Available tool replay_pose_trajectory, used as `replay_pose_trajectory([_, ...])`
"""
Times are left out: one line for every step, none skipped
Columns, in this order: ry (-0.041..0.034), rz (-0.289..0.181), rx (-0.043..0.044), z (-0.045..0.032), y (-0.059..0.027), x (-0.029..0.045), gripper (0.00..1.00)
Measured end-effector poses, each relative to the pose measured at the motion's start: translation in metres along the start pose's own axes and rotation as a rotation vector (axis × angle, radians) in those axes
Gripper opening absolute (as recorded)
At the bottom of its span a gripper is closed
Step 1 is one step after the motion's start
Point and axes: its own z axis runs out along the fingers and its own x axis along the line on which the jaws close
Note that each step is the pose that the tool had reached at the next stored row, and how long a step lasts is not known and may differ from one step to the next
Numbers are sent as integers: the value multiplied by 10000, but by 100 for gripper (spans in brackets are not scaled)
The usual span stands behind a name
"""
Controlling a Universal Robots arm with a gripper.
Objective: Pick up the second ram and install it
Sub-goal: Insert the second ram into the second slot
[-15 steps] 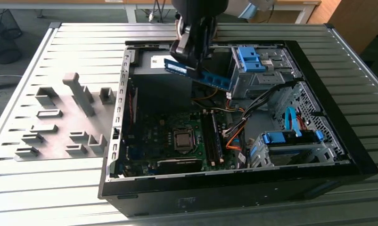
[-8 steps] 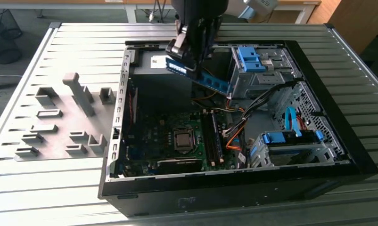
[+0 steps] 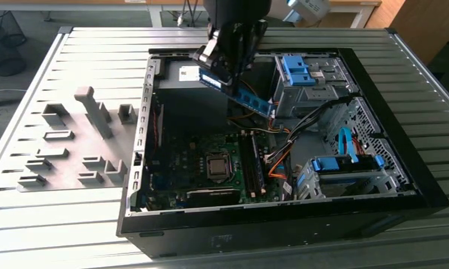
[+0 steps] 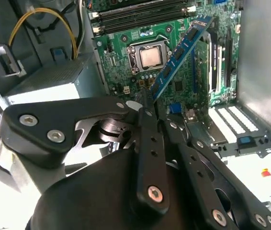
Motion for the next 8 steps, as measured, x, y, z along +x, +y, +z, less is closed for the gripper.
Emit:
replay_pose_trajectory([13, 108, 7, 0, 0, 0, 14])
replay_pose_trajectory([25, 210, 13, 1, 0, 0, 14])
replay_pose_trajectory([38, 329, 20, 2, 0, 0, 14])
replay_pose_trajectory([49, 437, 25, 3, 0, 0, 14])
replay_pose_trajectory([65, 549, 34, 3, 0, -1, 14])
replay_pose_trajectory([79, 661, 42, 4, 1, -2, 14])
replay_pose_trajectory([86, 788, 44, 6, 1, -3, 14])
replay_pose_trajectory([90, 936, 40, 7, 2, -3, 14])
